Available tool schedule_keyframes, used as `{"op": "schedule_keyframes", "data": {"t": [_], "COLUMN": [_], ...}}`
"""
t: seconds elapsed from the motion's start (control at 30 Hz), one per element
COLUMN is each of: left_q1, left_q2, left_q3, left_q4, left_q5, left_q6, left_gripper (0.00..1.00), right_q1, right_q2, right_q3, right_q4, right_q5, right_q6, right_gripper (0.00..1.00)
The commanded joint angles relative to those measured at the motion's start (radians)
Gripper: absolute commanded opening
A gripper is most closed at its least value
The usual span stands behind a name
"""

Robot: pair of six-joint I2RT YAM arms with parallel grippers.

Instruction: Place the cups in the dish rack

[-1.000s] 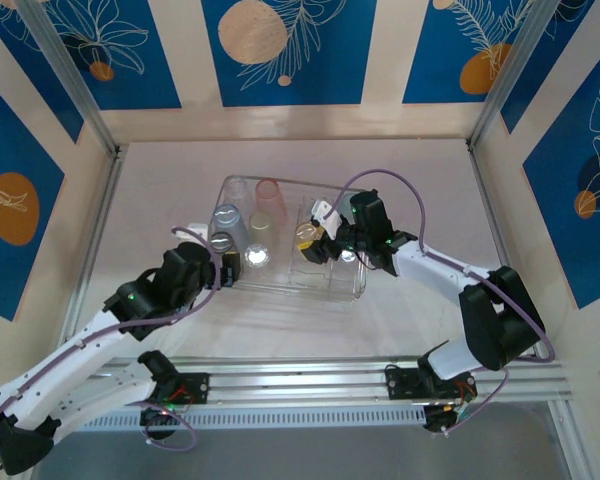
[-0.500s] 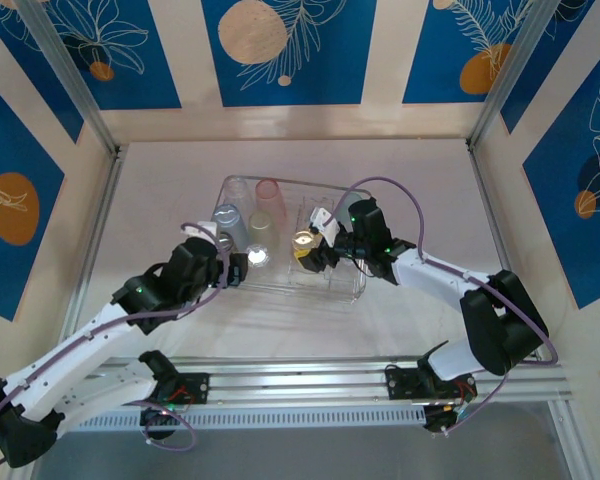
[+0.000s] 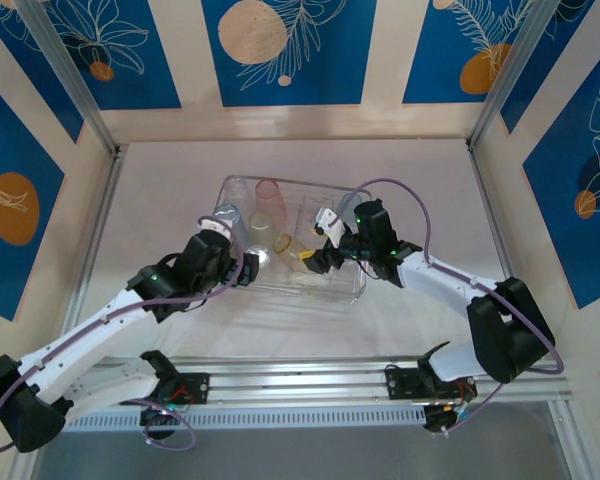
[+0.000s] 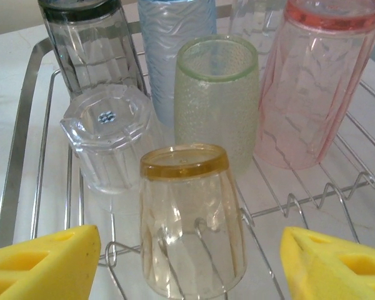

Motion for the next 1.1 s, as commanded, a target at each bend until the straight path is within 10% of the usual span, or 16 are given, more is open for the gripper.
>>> {"op": "schedule_keyframes", "data": {"t": [0.0, 0.63, 1.07], "left_q1": [0.01, 0.009, -0.002], "left_q2": [0.02, 0.656, 0.794], "left_q3": [0.054, 0.644, 0.759], "left_q4": [0.011, -0.331, -0.397], "left_q5": [0.038, 0.279, 0.258], "left_q6": [0.023, -0.029, -0.071], "left_gripper": [0.97, 0.96, 0.97], "right_q1": [0.003, 0.008, 0.004], "right_q2": [-0.029, -0.366, -0.454], "right_q3": [0.048, -0.034, -0.061], "right_q4": [-0.087, -0.261, -0.275], "right_q5": [-0.031, 0.042, 0.04], "right_q6": [-0.036, -0.109, -0.102], "right_gripper": [0.77, 0.79, 0.81]}}
